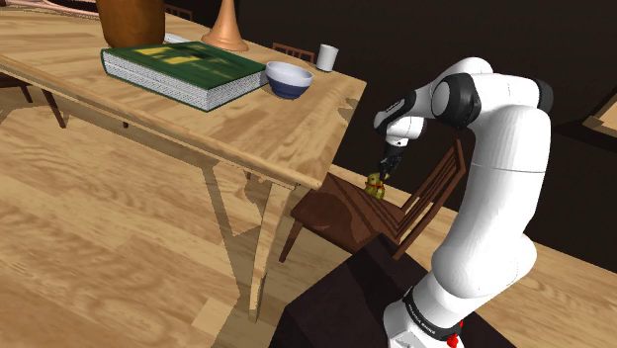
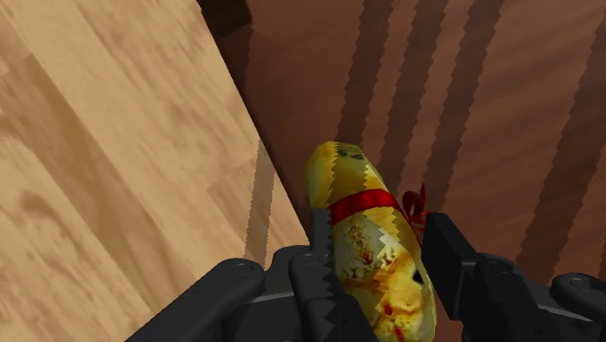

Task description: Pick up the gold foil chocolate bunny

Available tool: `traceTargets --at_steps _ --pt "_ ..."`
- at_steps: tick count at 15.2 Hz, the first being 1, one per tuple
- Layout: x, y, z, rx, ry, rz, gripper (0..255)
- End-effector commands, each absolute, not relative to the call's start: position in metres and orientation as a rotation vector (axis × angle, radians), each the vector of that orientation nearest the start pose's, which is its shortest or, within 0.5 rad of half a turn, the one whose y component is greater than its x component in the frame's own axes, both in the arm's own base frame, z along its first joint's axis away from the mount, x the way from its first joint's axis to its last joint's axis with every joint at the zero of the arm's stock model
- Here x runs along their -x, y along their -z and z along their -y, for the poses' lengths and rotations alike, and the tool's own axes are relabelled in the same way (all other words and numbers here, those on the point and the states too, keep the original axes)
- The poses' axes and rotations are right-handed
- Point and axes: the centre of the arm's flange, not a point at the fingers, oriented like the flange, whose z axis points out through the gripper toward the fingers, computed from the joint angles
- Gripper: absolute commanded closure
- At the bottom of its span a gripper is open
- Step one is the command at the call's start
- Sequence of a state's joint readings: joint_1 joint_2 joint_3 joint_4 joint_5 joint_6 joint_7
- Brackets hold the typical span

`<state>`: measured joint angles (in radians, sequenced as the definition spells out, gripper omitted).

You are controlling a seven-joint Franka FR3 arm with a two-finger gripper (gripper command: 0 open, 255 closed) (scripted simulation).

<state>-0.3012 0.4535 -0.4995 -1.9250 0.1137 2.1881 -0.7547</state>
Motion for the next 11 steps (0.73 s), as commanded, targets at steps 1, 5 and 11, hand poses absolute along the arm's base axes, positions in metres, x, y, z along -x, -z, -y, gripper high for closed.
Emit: traceTargets --at_steps 1,5,11 --pt "-0.435 -0.268 0.424 3.124 -0.285 -0.140 255" --pt "-0.435 -0.269 0.425 3.124 -0.285 -0.140 255" --pt "-0.435 -0.300 0.425 3.124 -0.285 -0.140 255"
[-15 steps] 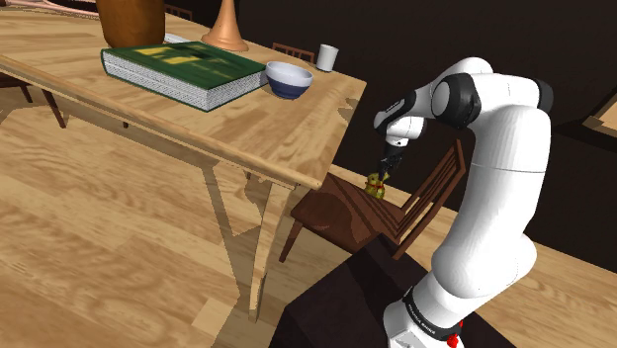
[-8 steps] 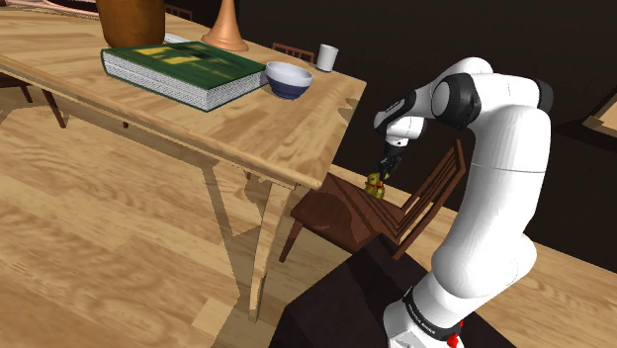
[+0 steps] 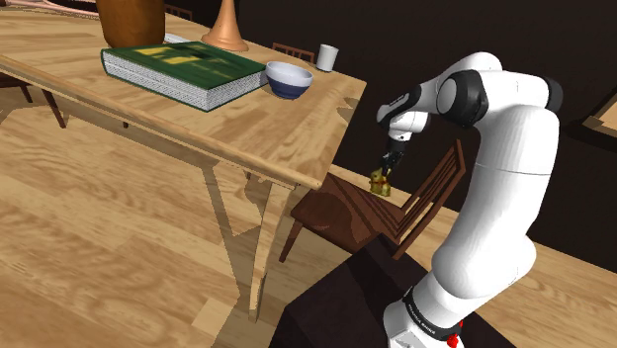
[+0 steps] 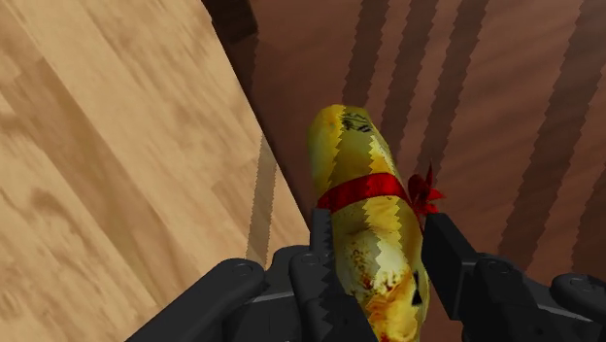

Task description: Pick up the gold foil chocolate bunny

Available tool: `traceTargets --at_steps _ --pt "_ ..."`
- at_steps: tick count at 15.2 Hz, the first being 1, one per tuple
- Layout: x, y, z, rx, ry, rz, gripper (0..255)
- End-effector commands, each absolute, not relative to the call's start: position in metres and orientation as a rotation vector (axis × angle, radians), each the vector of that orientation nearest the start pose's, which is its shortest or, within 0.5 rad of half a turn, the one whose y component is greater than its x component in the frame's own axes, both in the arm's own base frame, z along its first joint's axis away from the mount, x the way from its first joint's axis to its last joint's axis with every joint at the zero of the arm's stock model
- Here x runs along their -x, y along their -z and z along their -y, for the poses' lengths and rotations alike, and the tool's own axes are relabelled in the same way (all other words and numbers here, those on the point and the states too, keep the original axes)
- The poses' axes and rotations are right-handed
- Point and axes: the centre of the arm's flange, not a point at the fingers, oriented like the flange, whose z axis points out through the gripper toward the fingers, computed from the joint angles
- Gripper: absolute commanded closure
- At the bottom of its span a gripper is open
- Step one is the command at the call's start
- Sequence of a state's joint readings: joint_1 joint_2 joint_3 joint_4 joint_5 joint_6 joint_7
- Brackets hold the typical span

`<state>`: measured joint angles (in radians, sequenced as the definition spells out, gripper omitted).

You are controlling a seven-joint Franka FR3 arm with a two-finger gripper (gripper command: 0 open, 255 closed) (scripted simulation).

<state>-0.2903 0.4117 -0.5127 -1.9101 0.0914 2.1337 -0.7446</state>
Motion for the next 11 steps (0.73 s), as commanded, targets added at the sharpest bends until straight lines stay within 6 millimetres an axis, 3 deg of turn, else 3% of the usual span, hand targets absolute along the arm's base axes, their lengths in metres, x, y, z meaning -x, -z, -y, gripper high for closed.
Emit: traceTargets --at_steps 1,9,11 --pt "-0.435 -0.306 0.425 3.124 -0.285 -0.140 255" --pt "-0.435 -0.348 0.425 3.124 -0.285 -0.140 255" --pt "-0.435 -0.349 0.425 3.124 -0.285 -0.140 255"
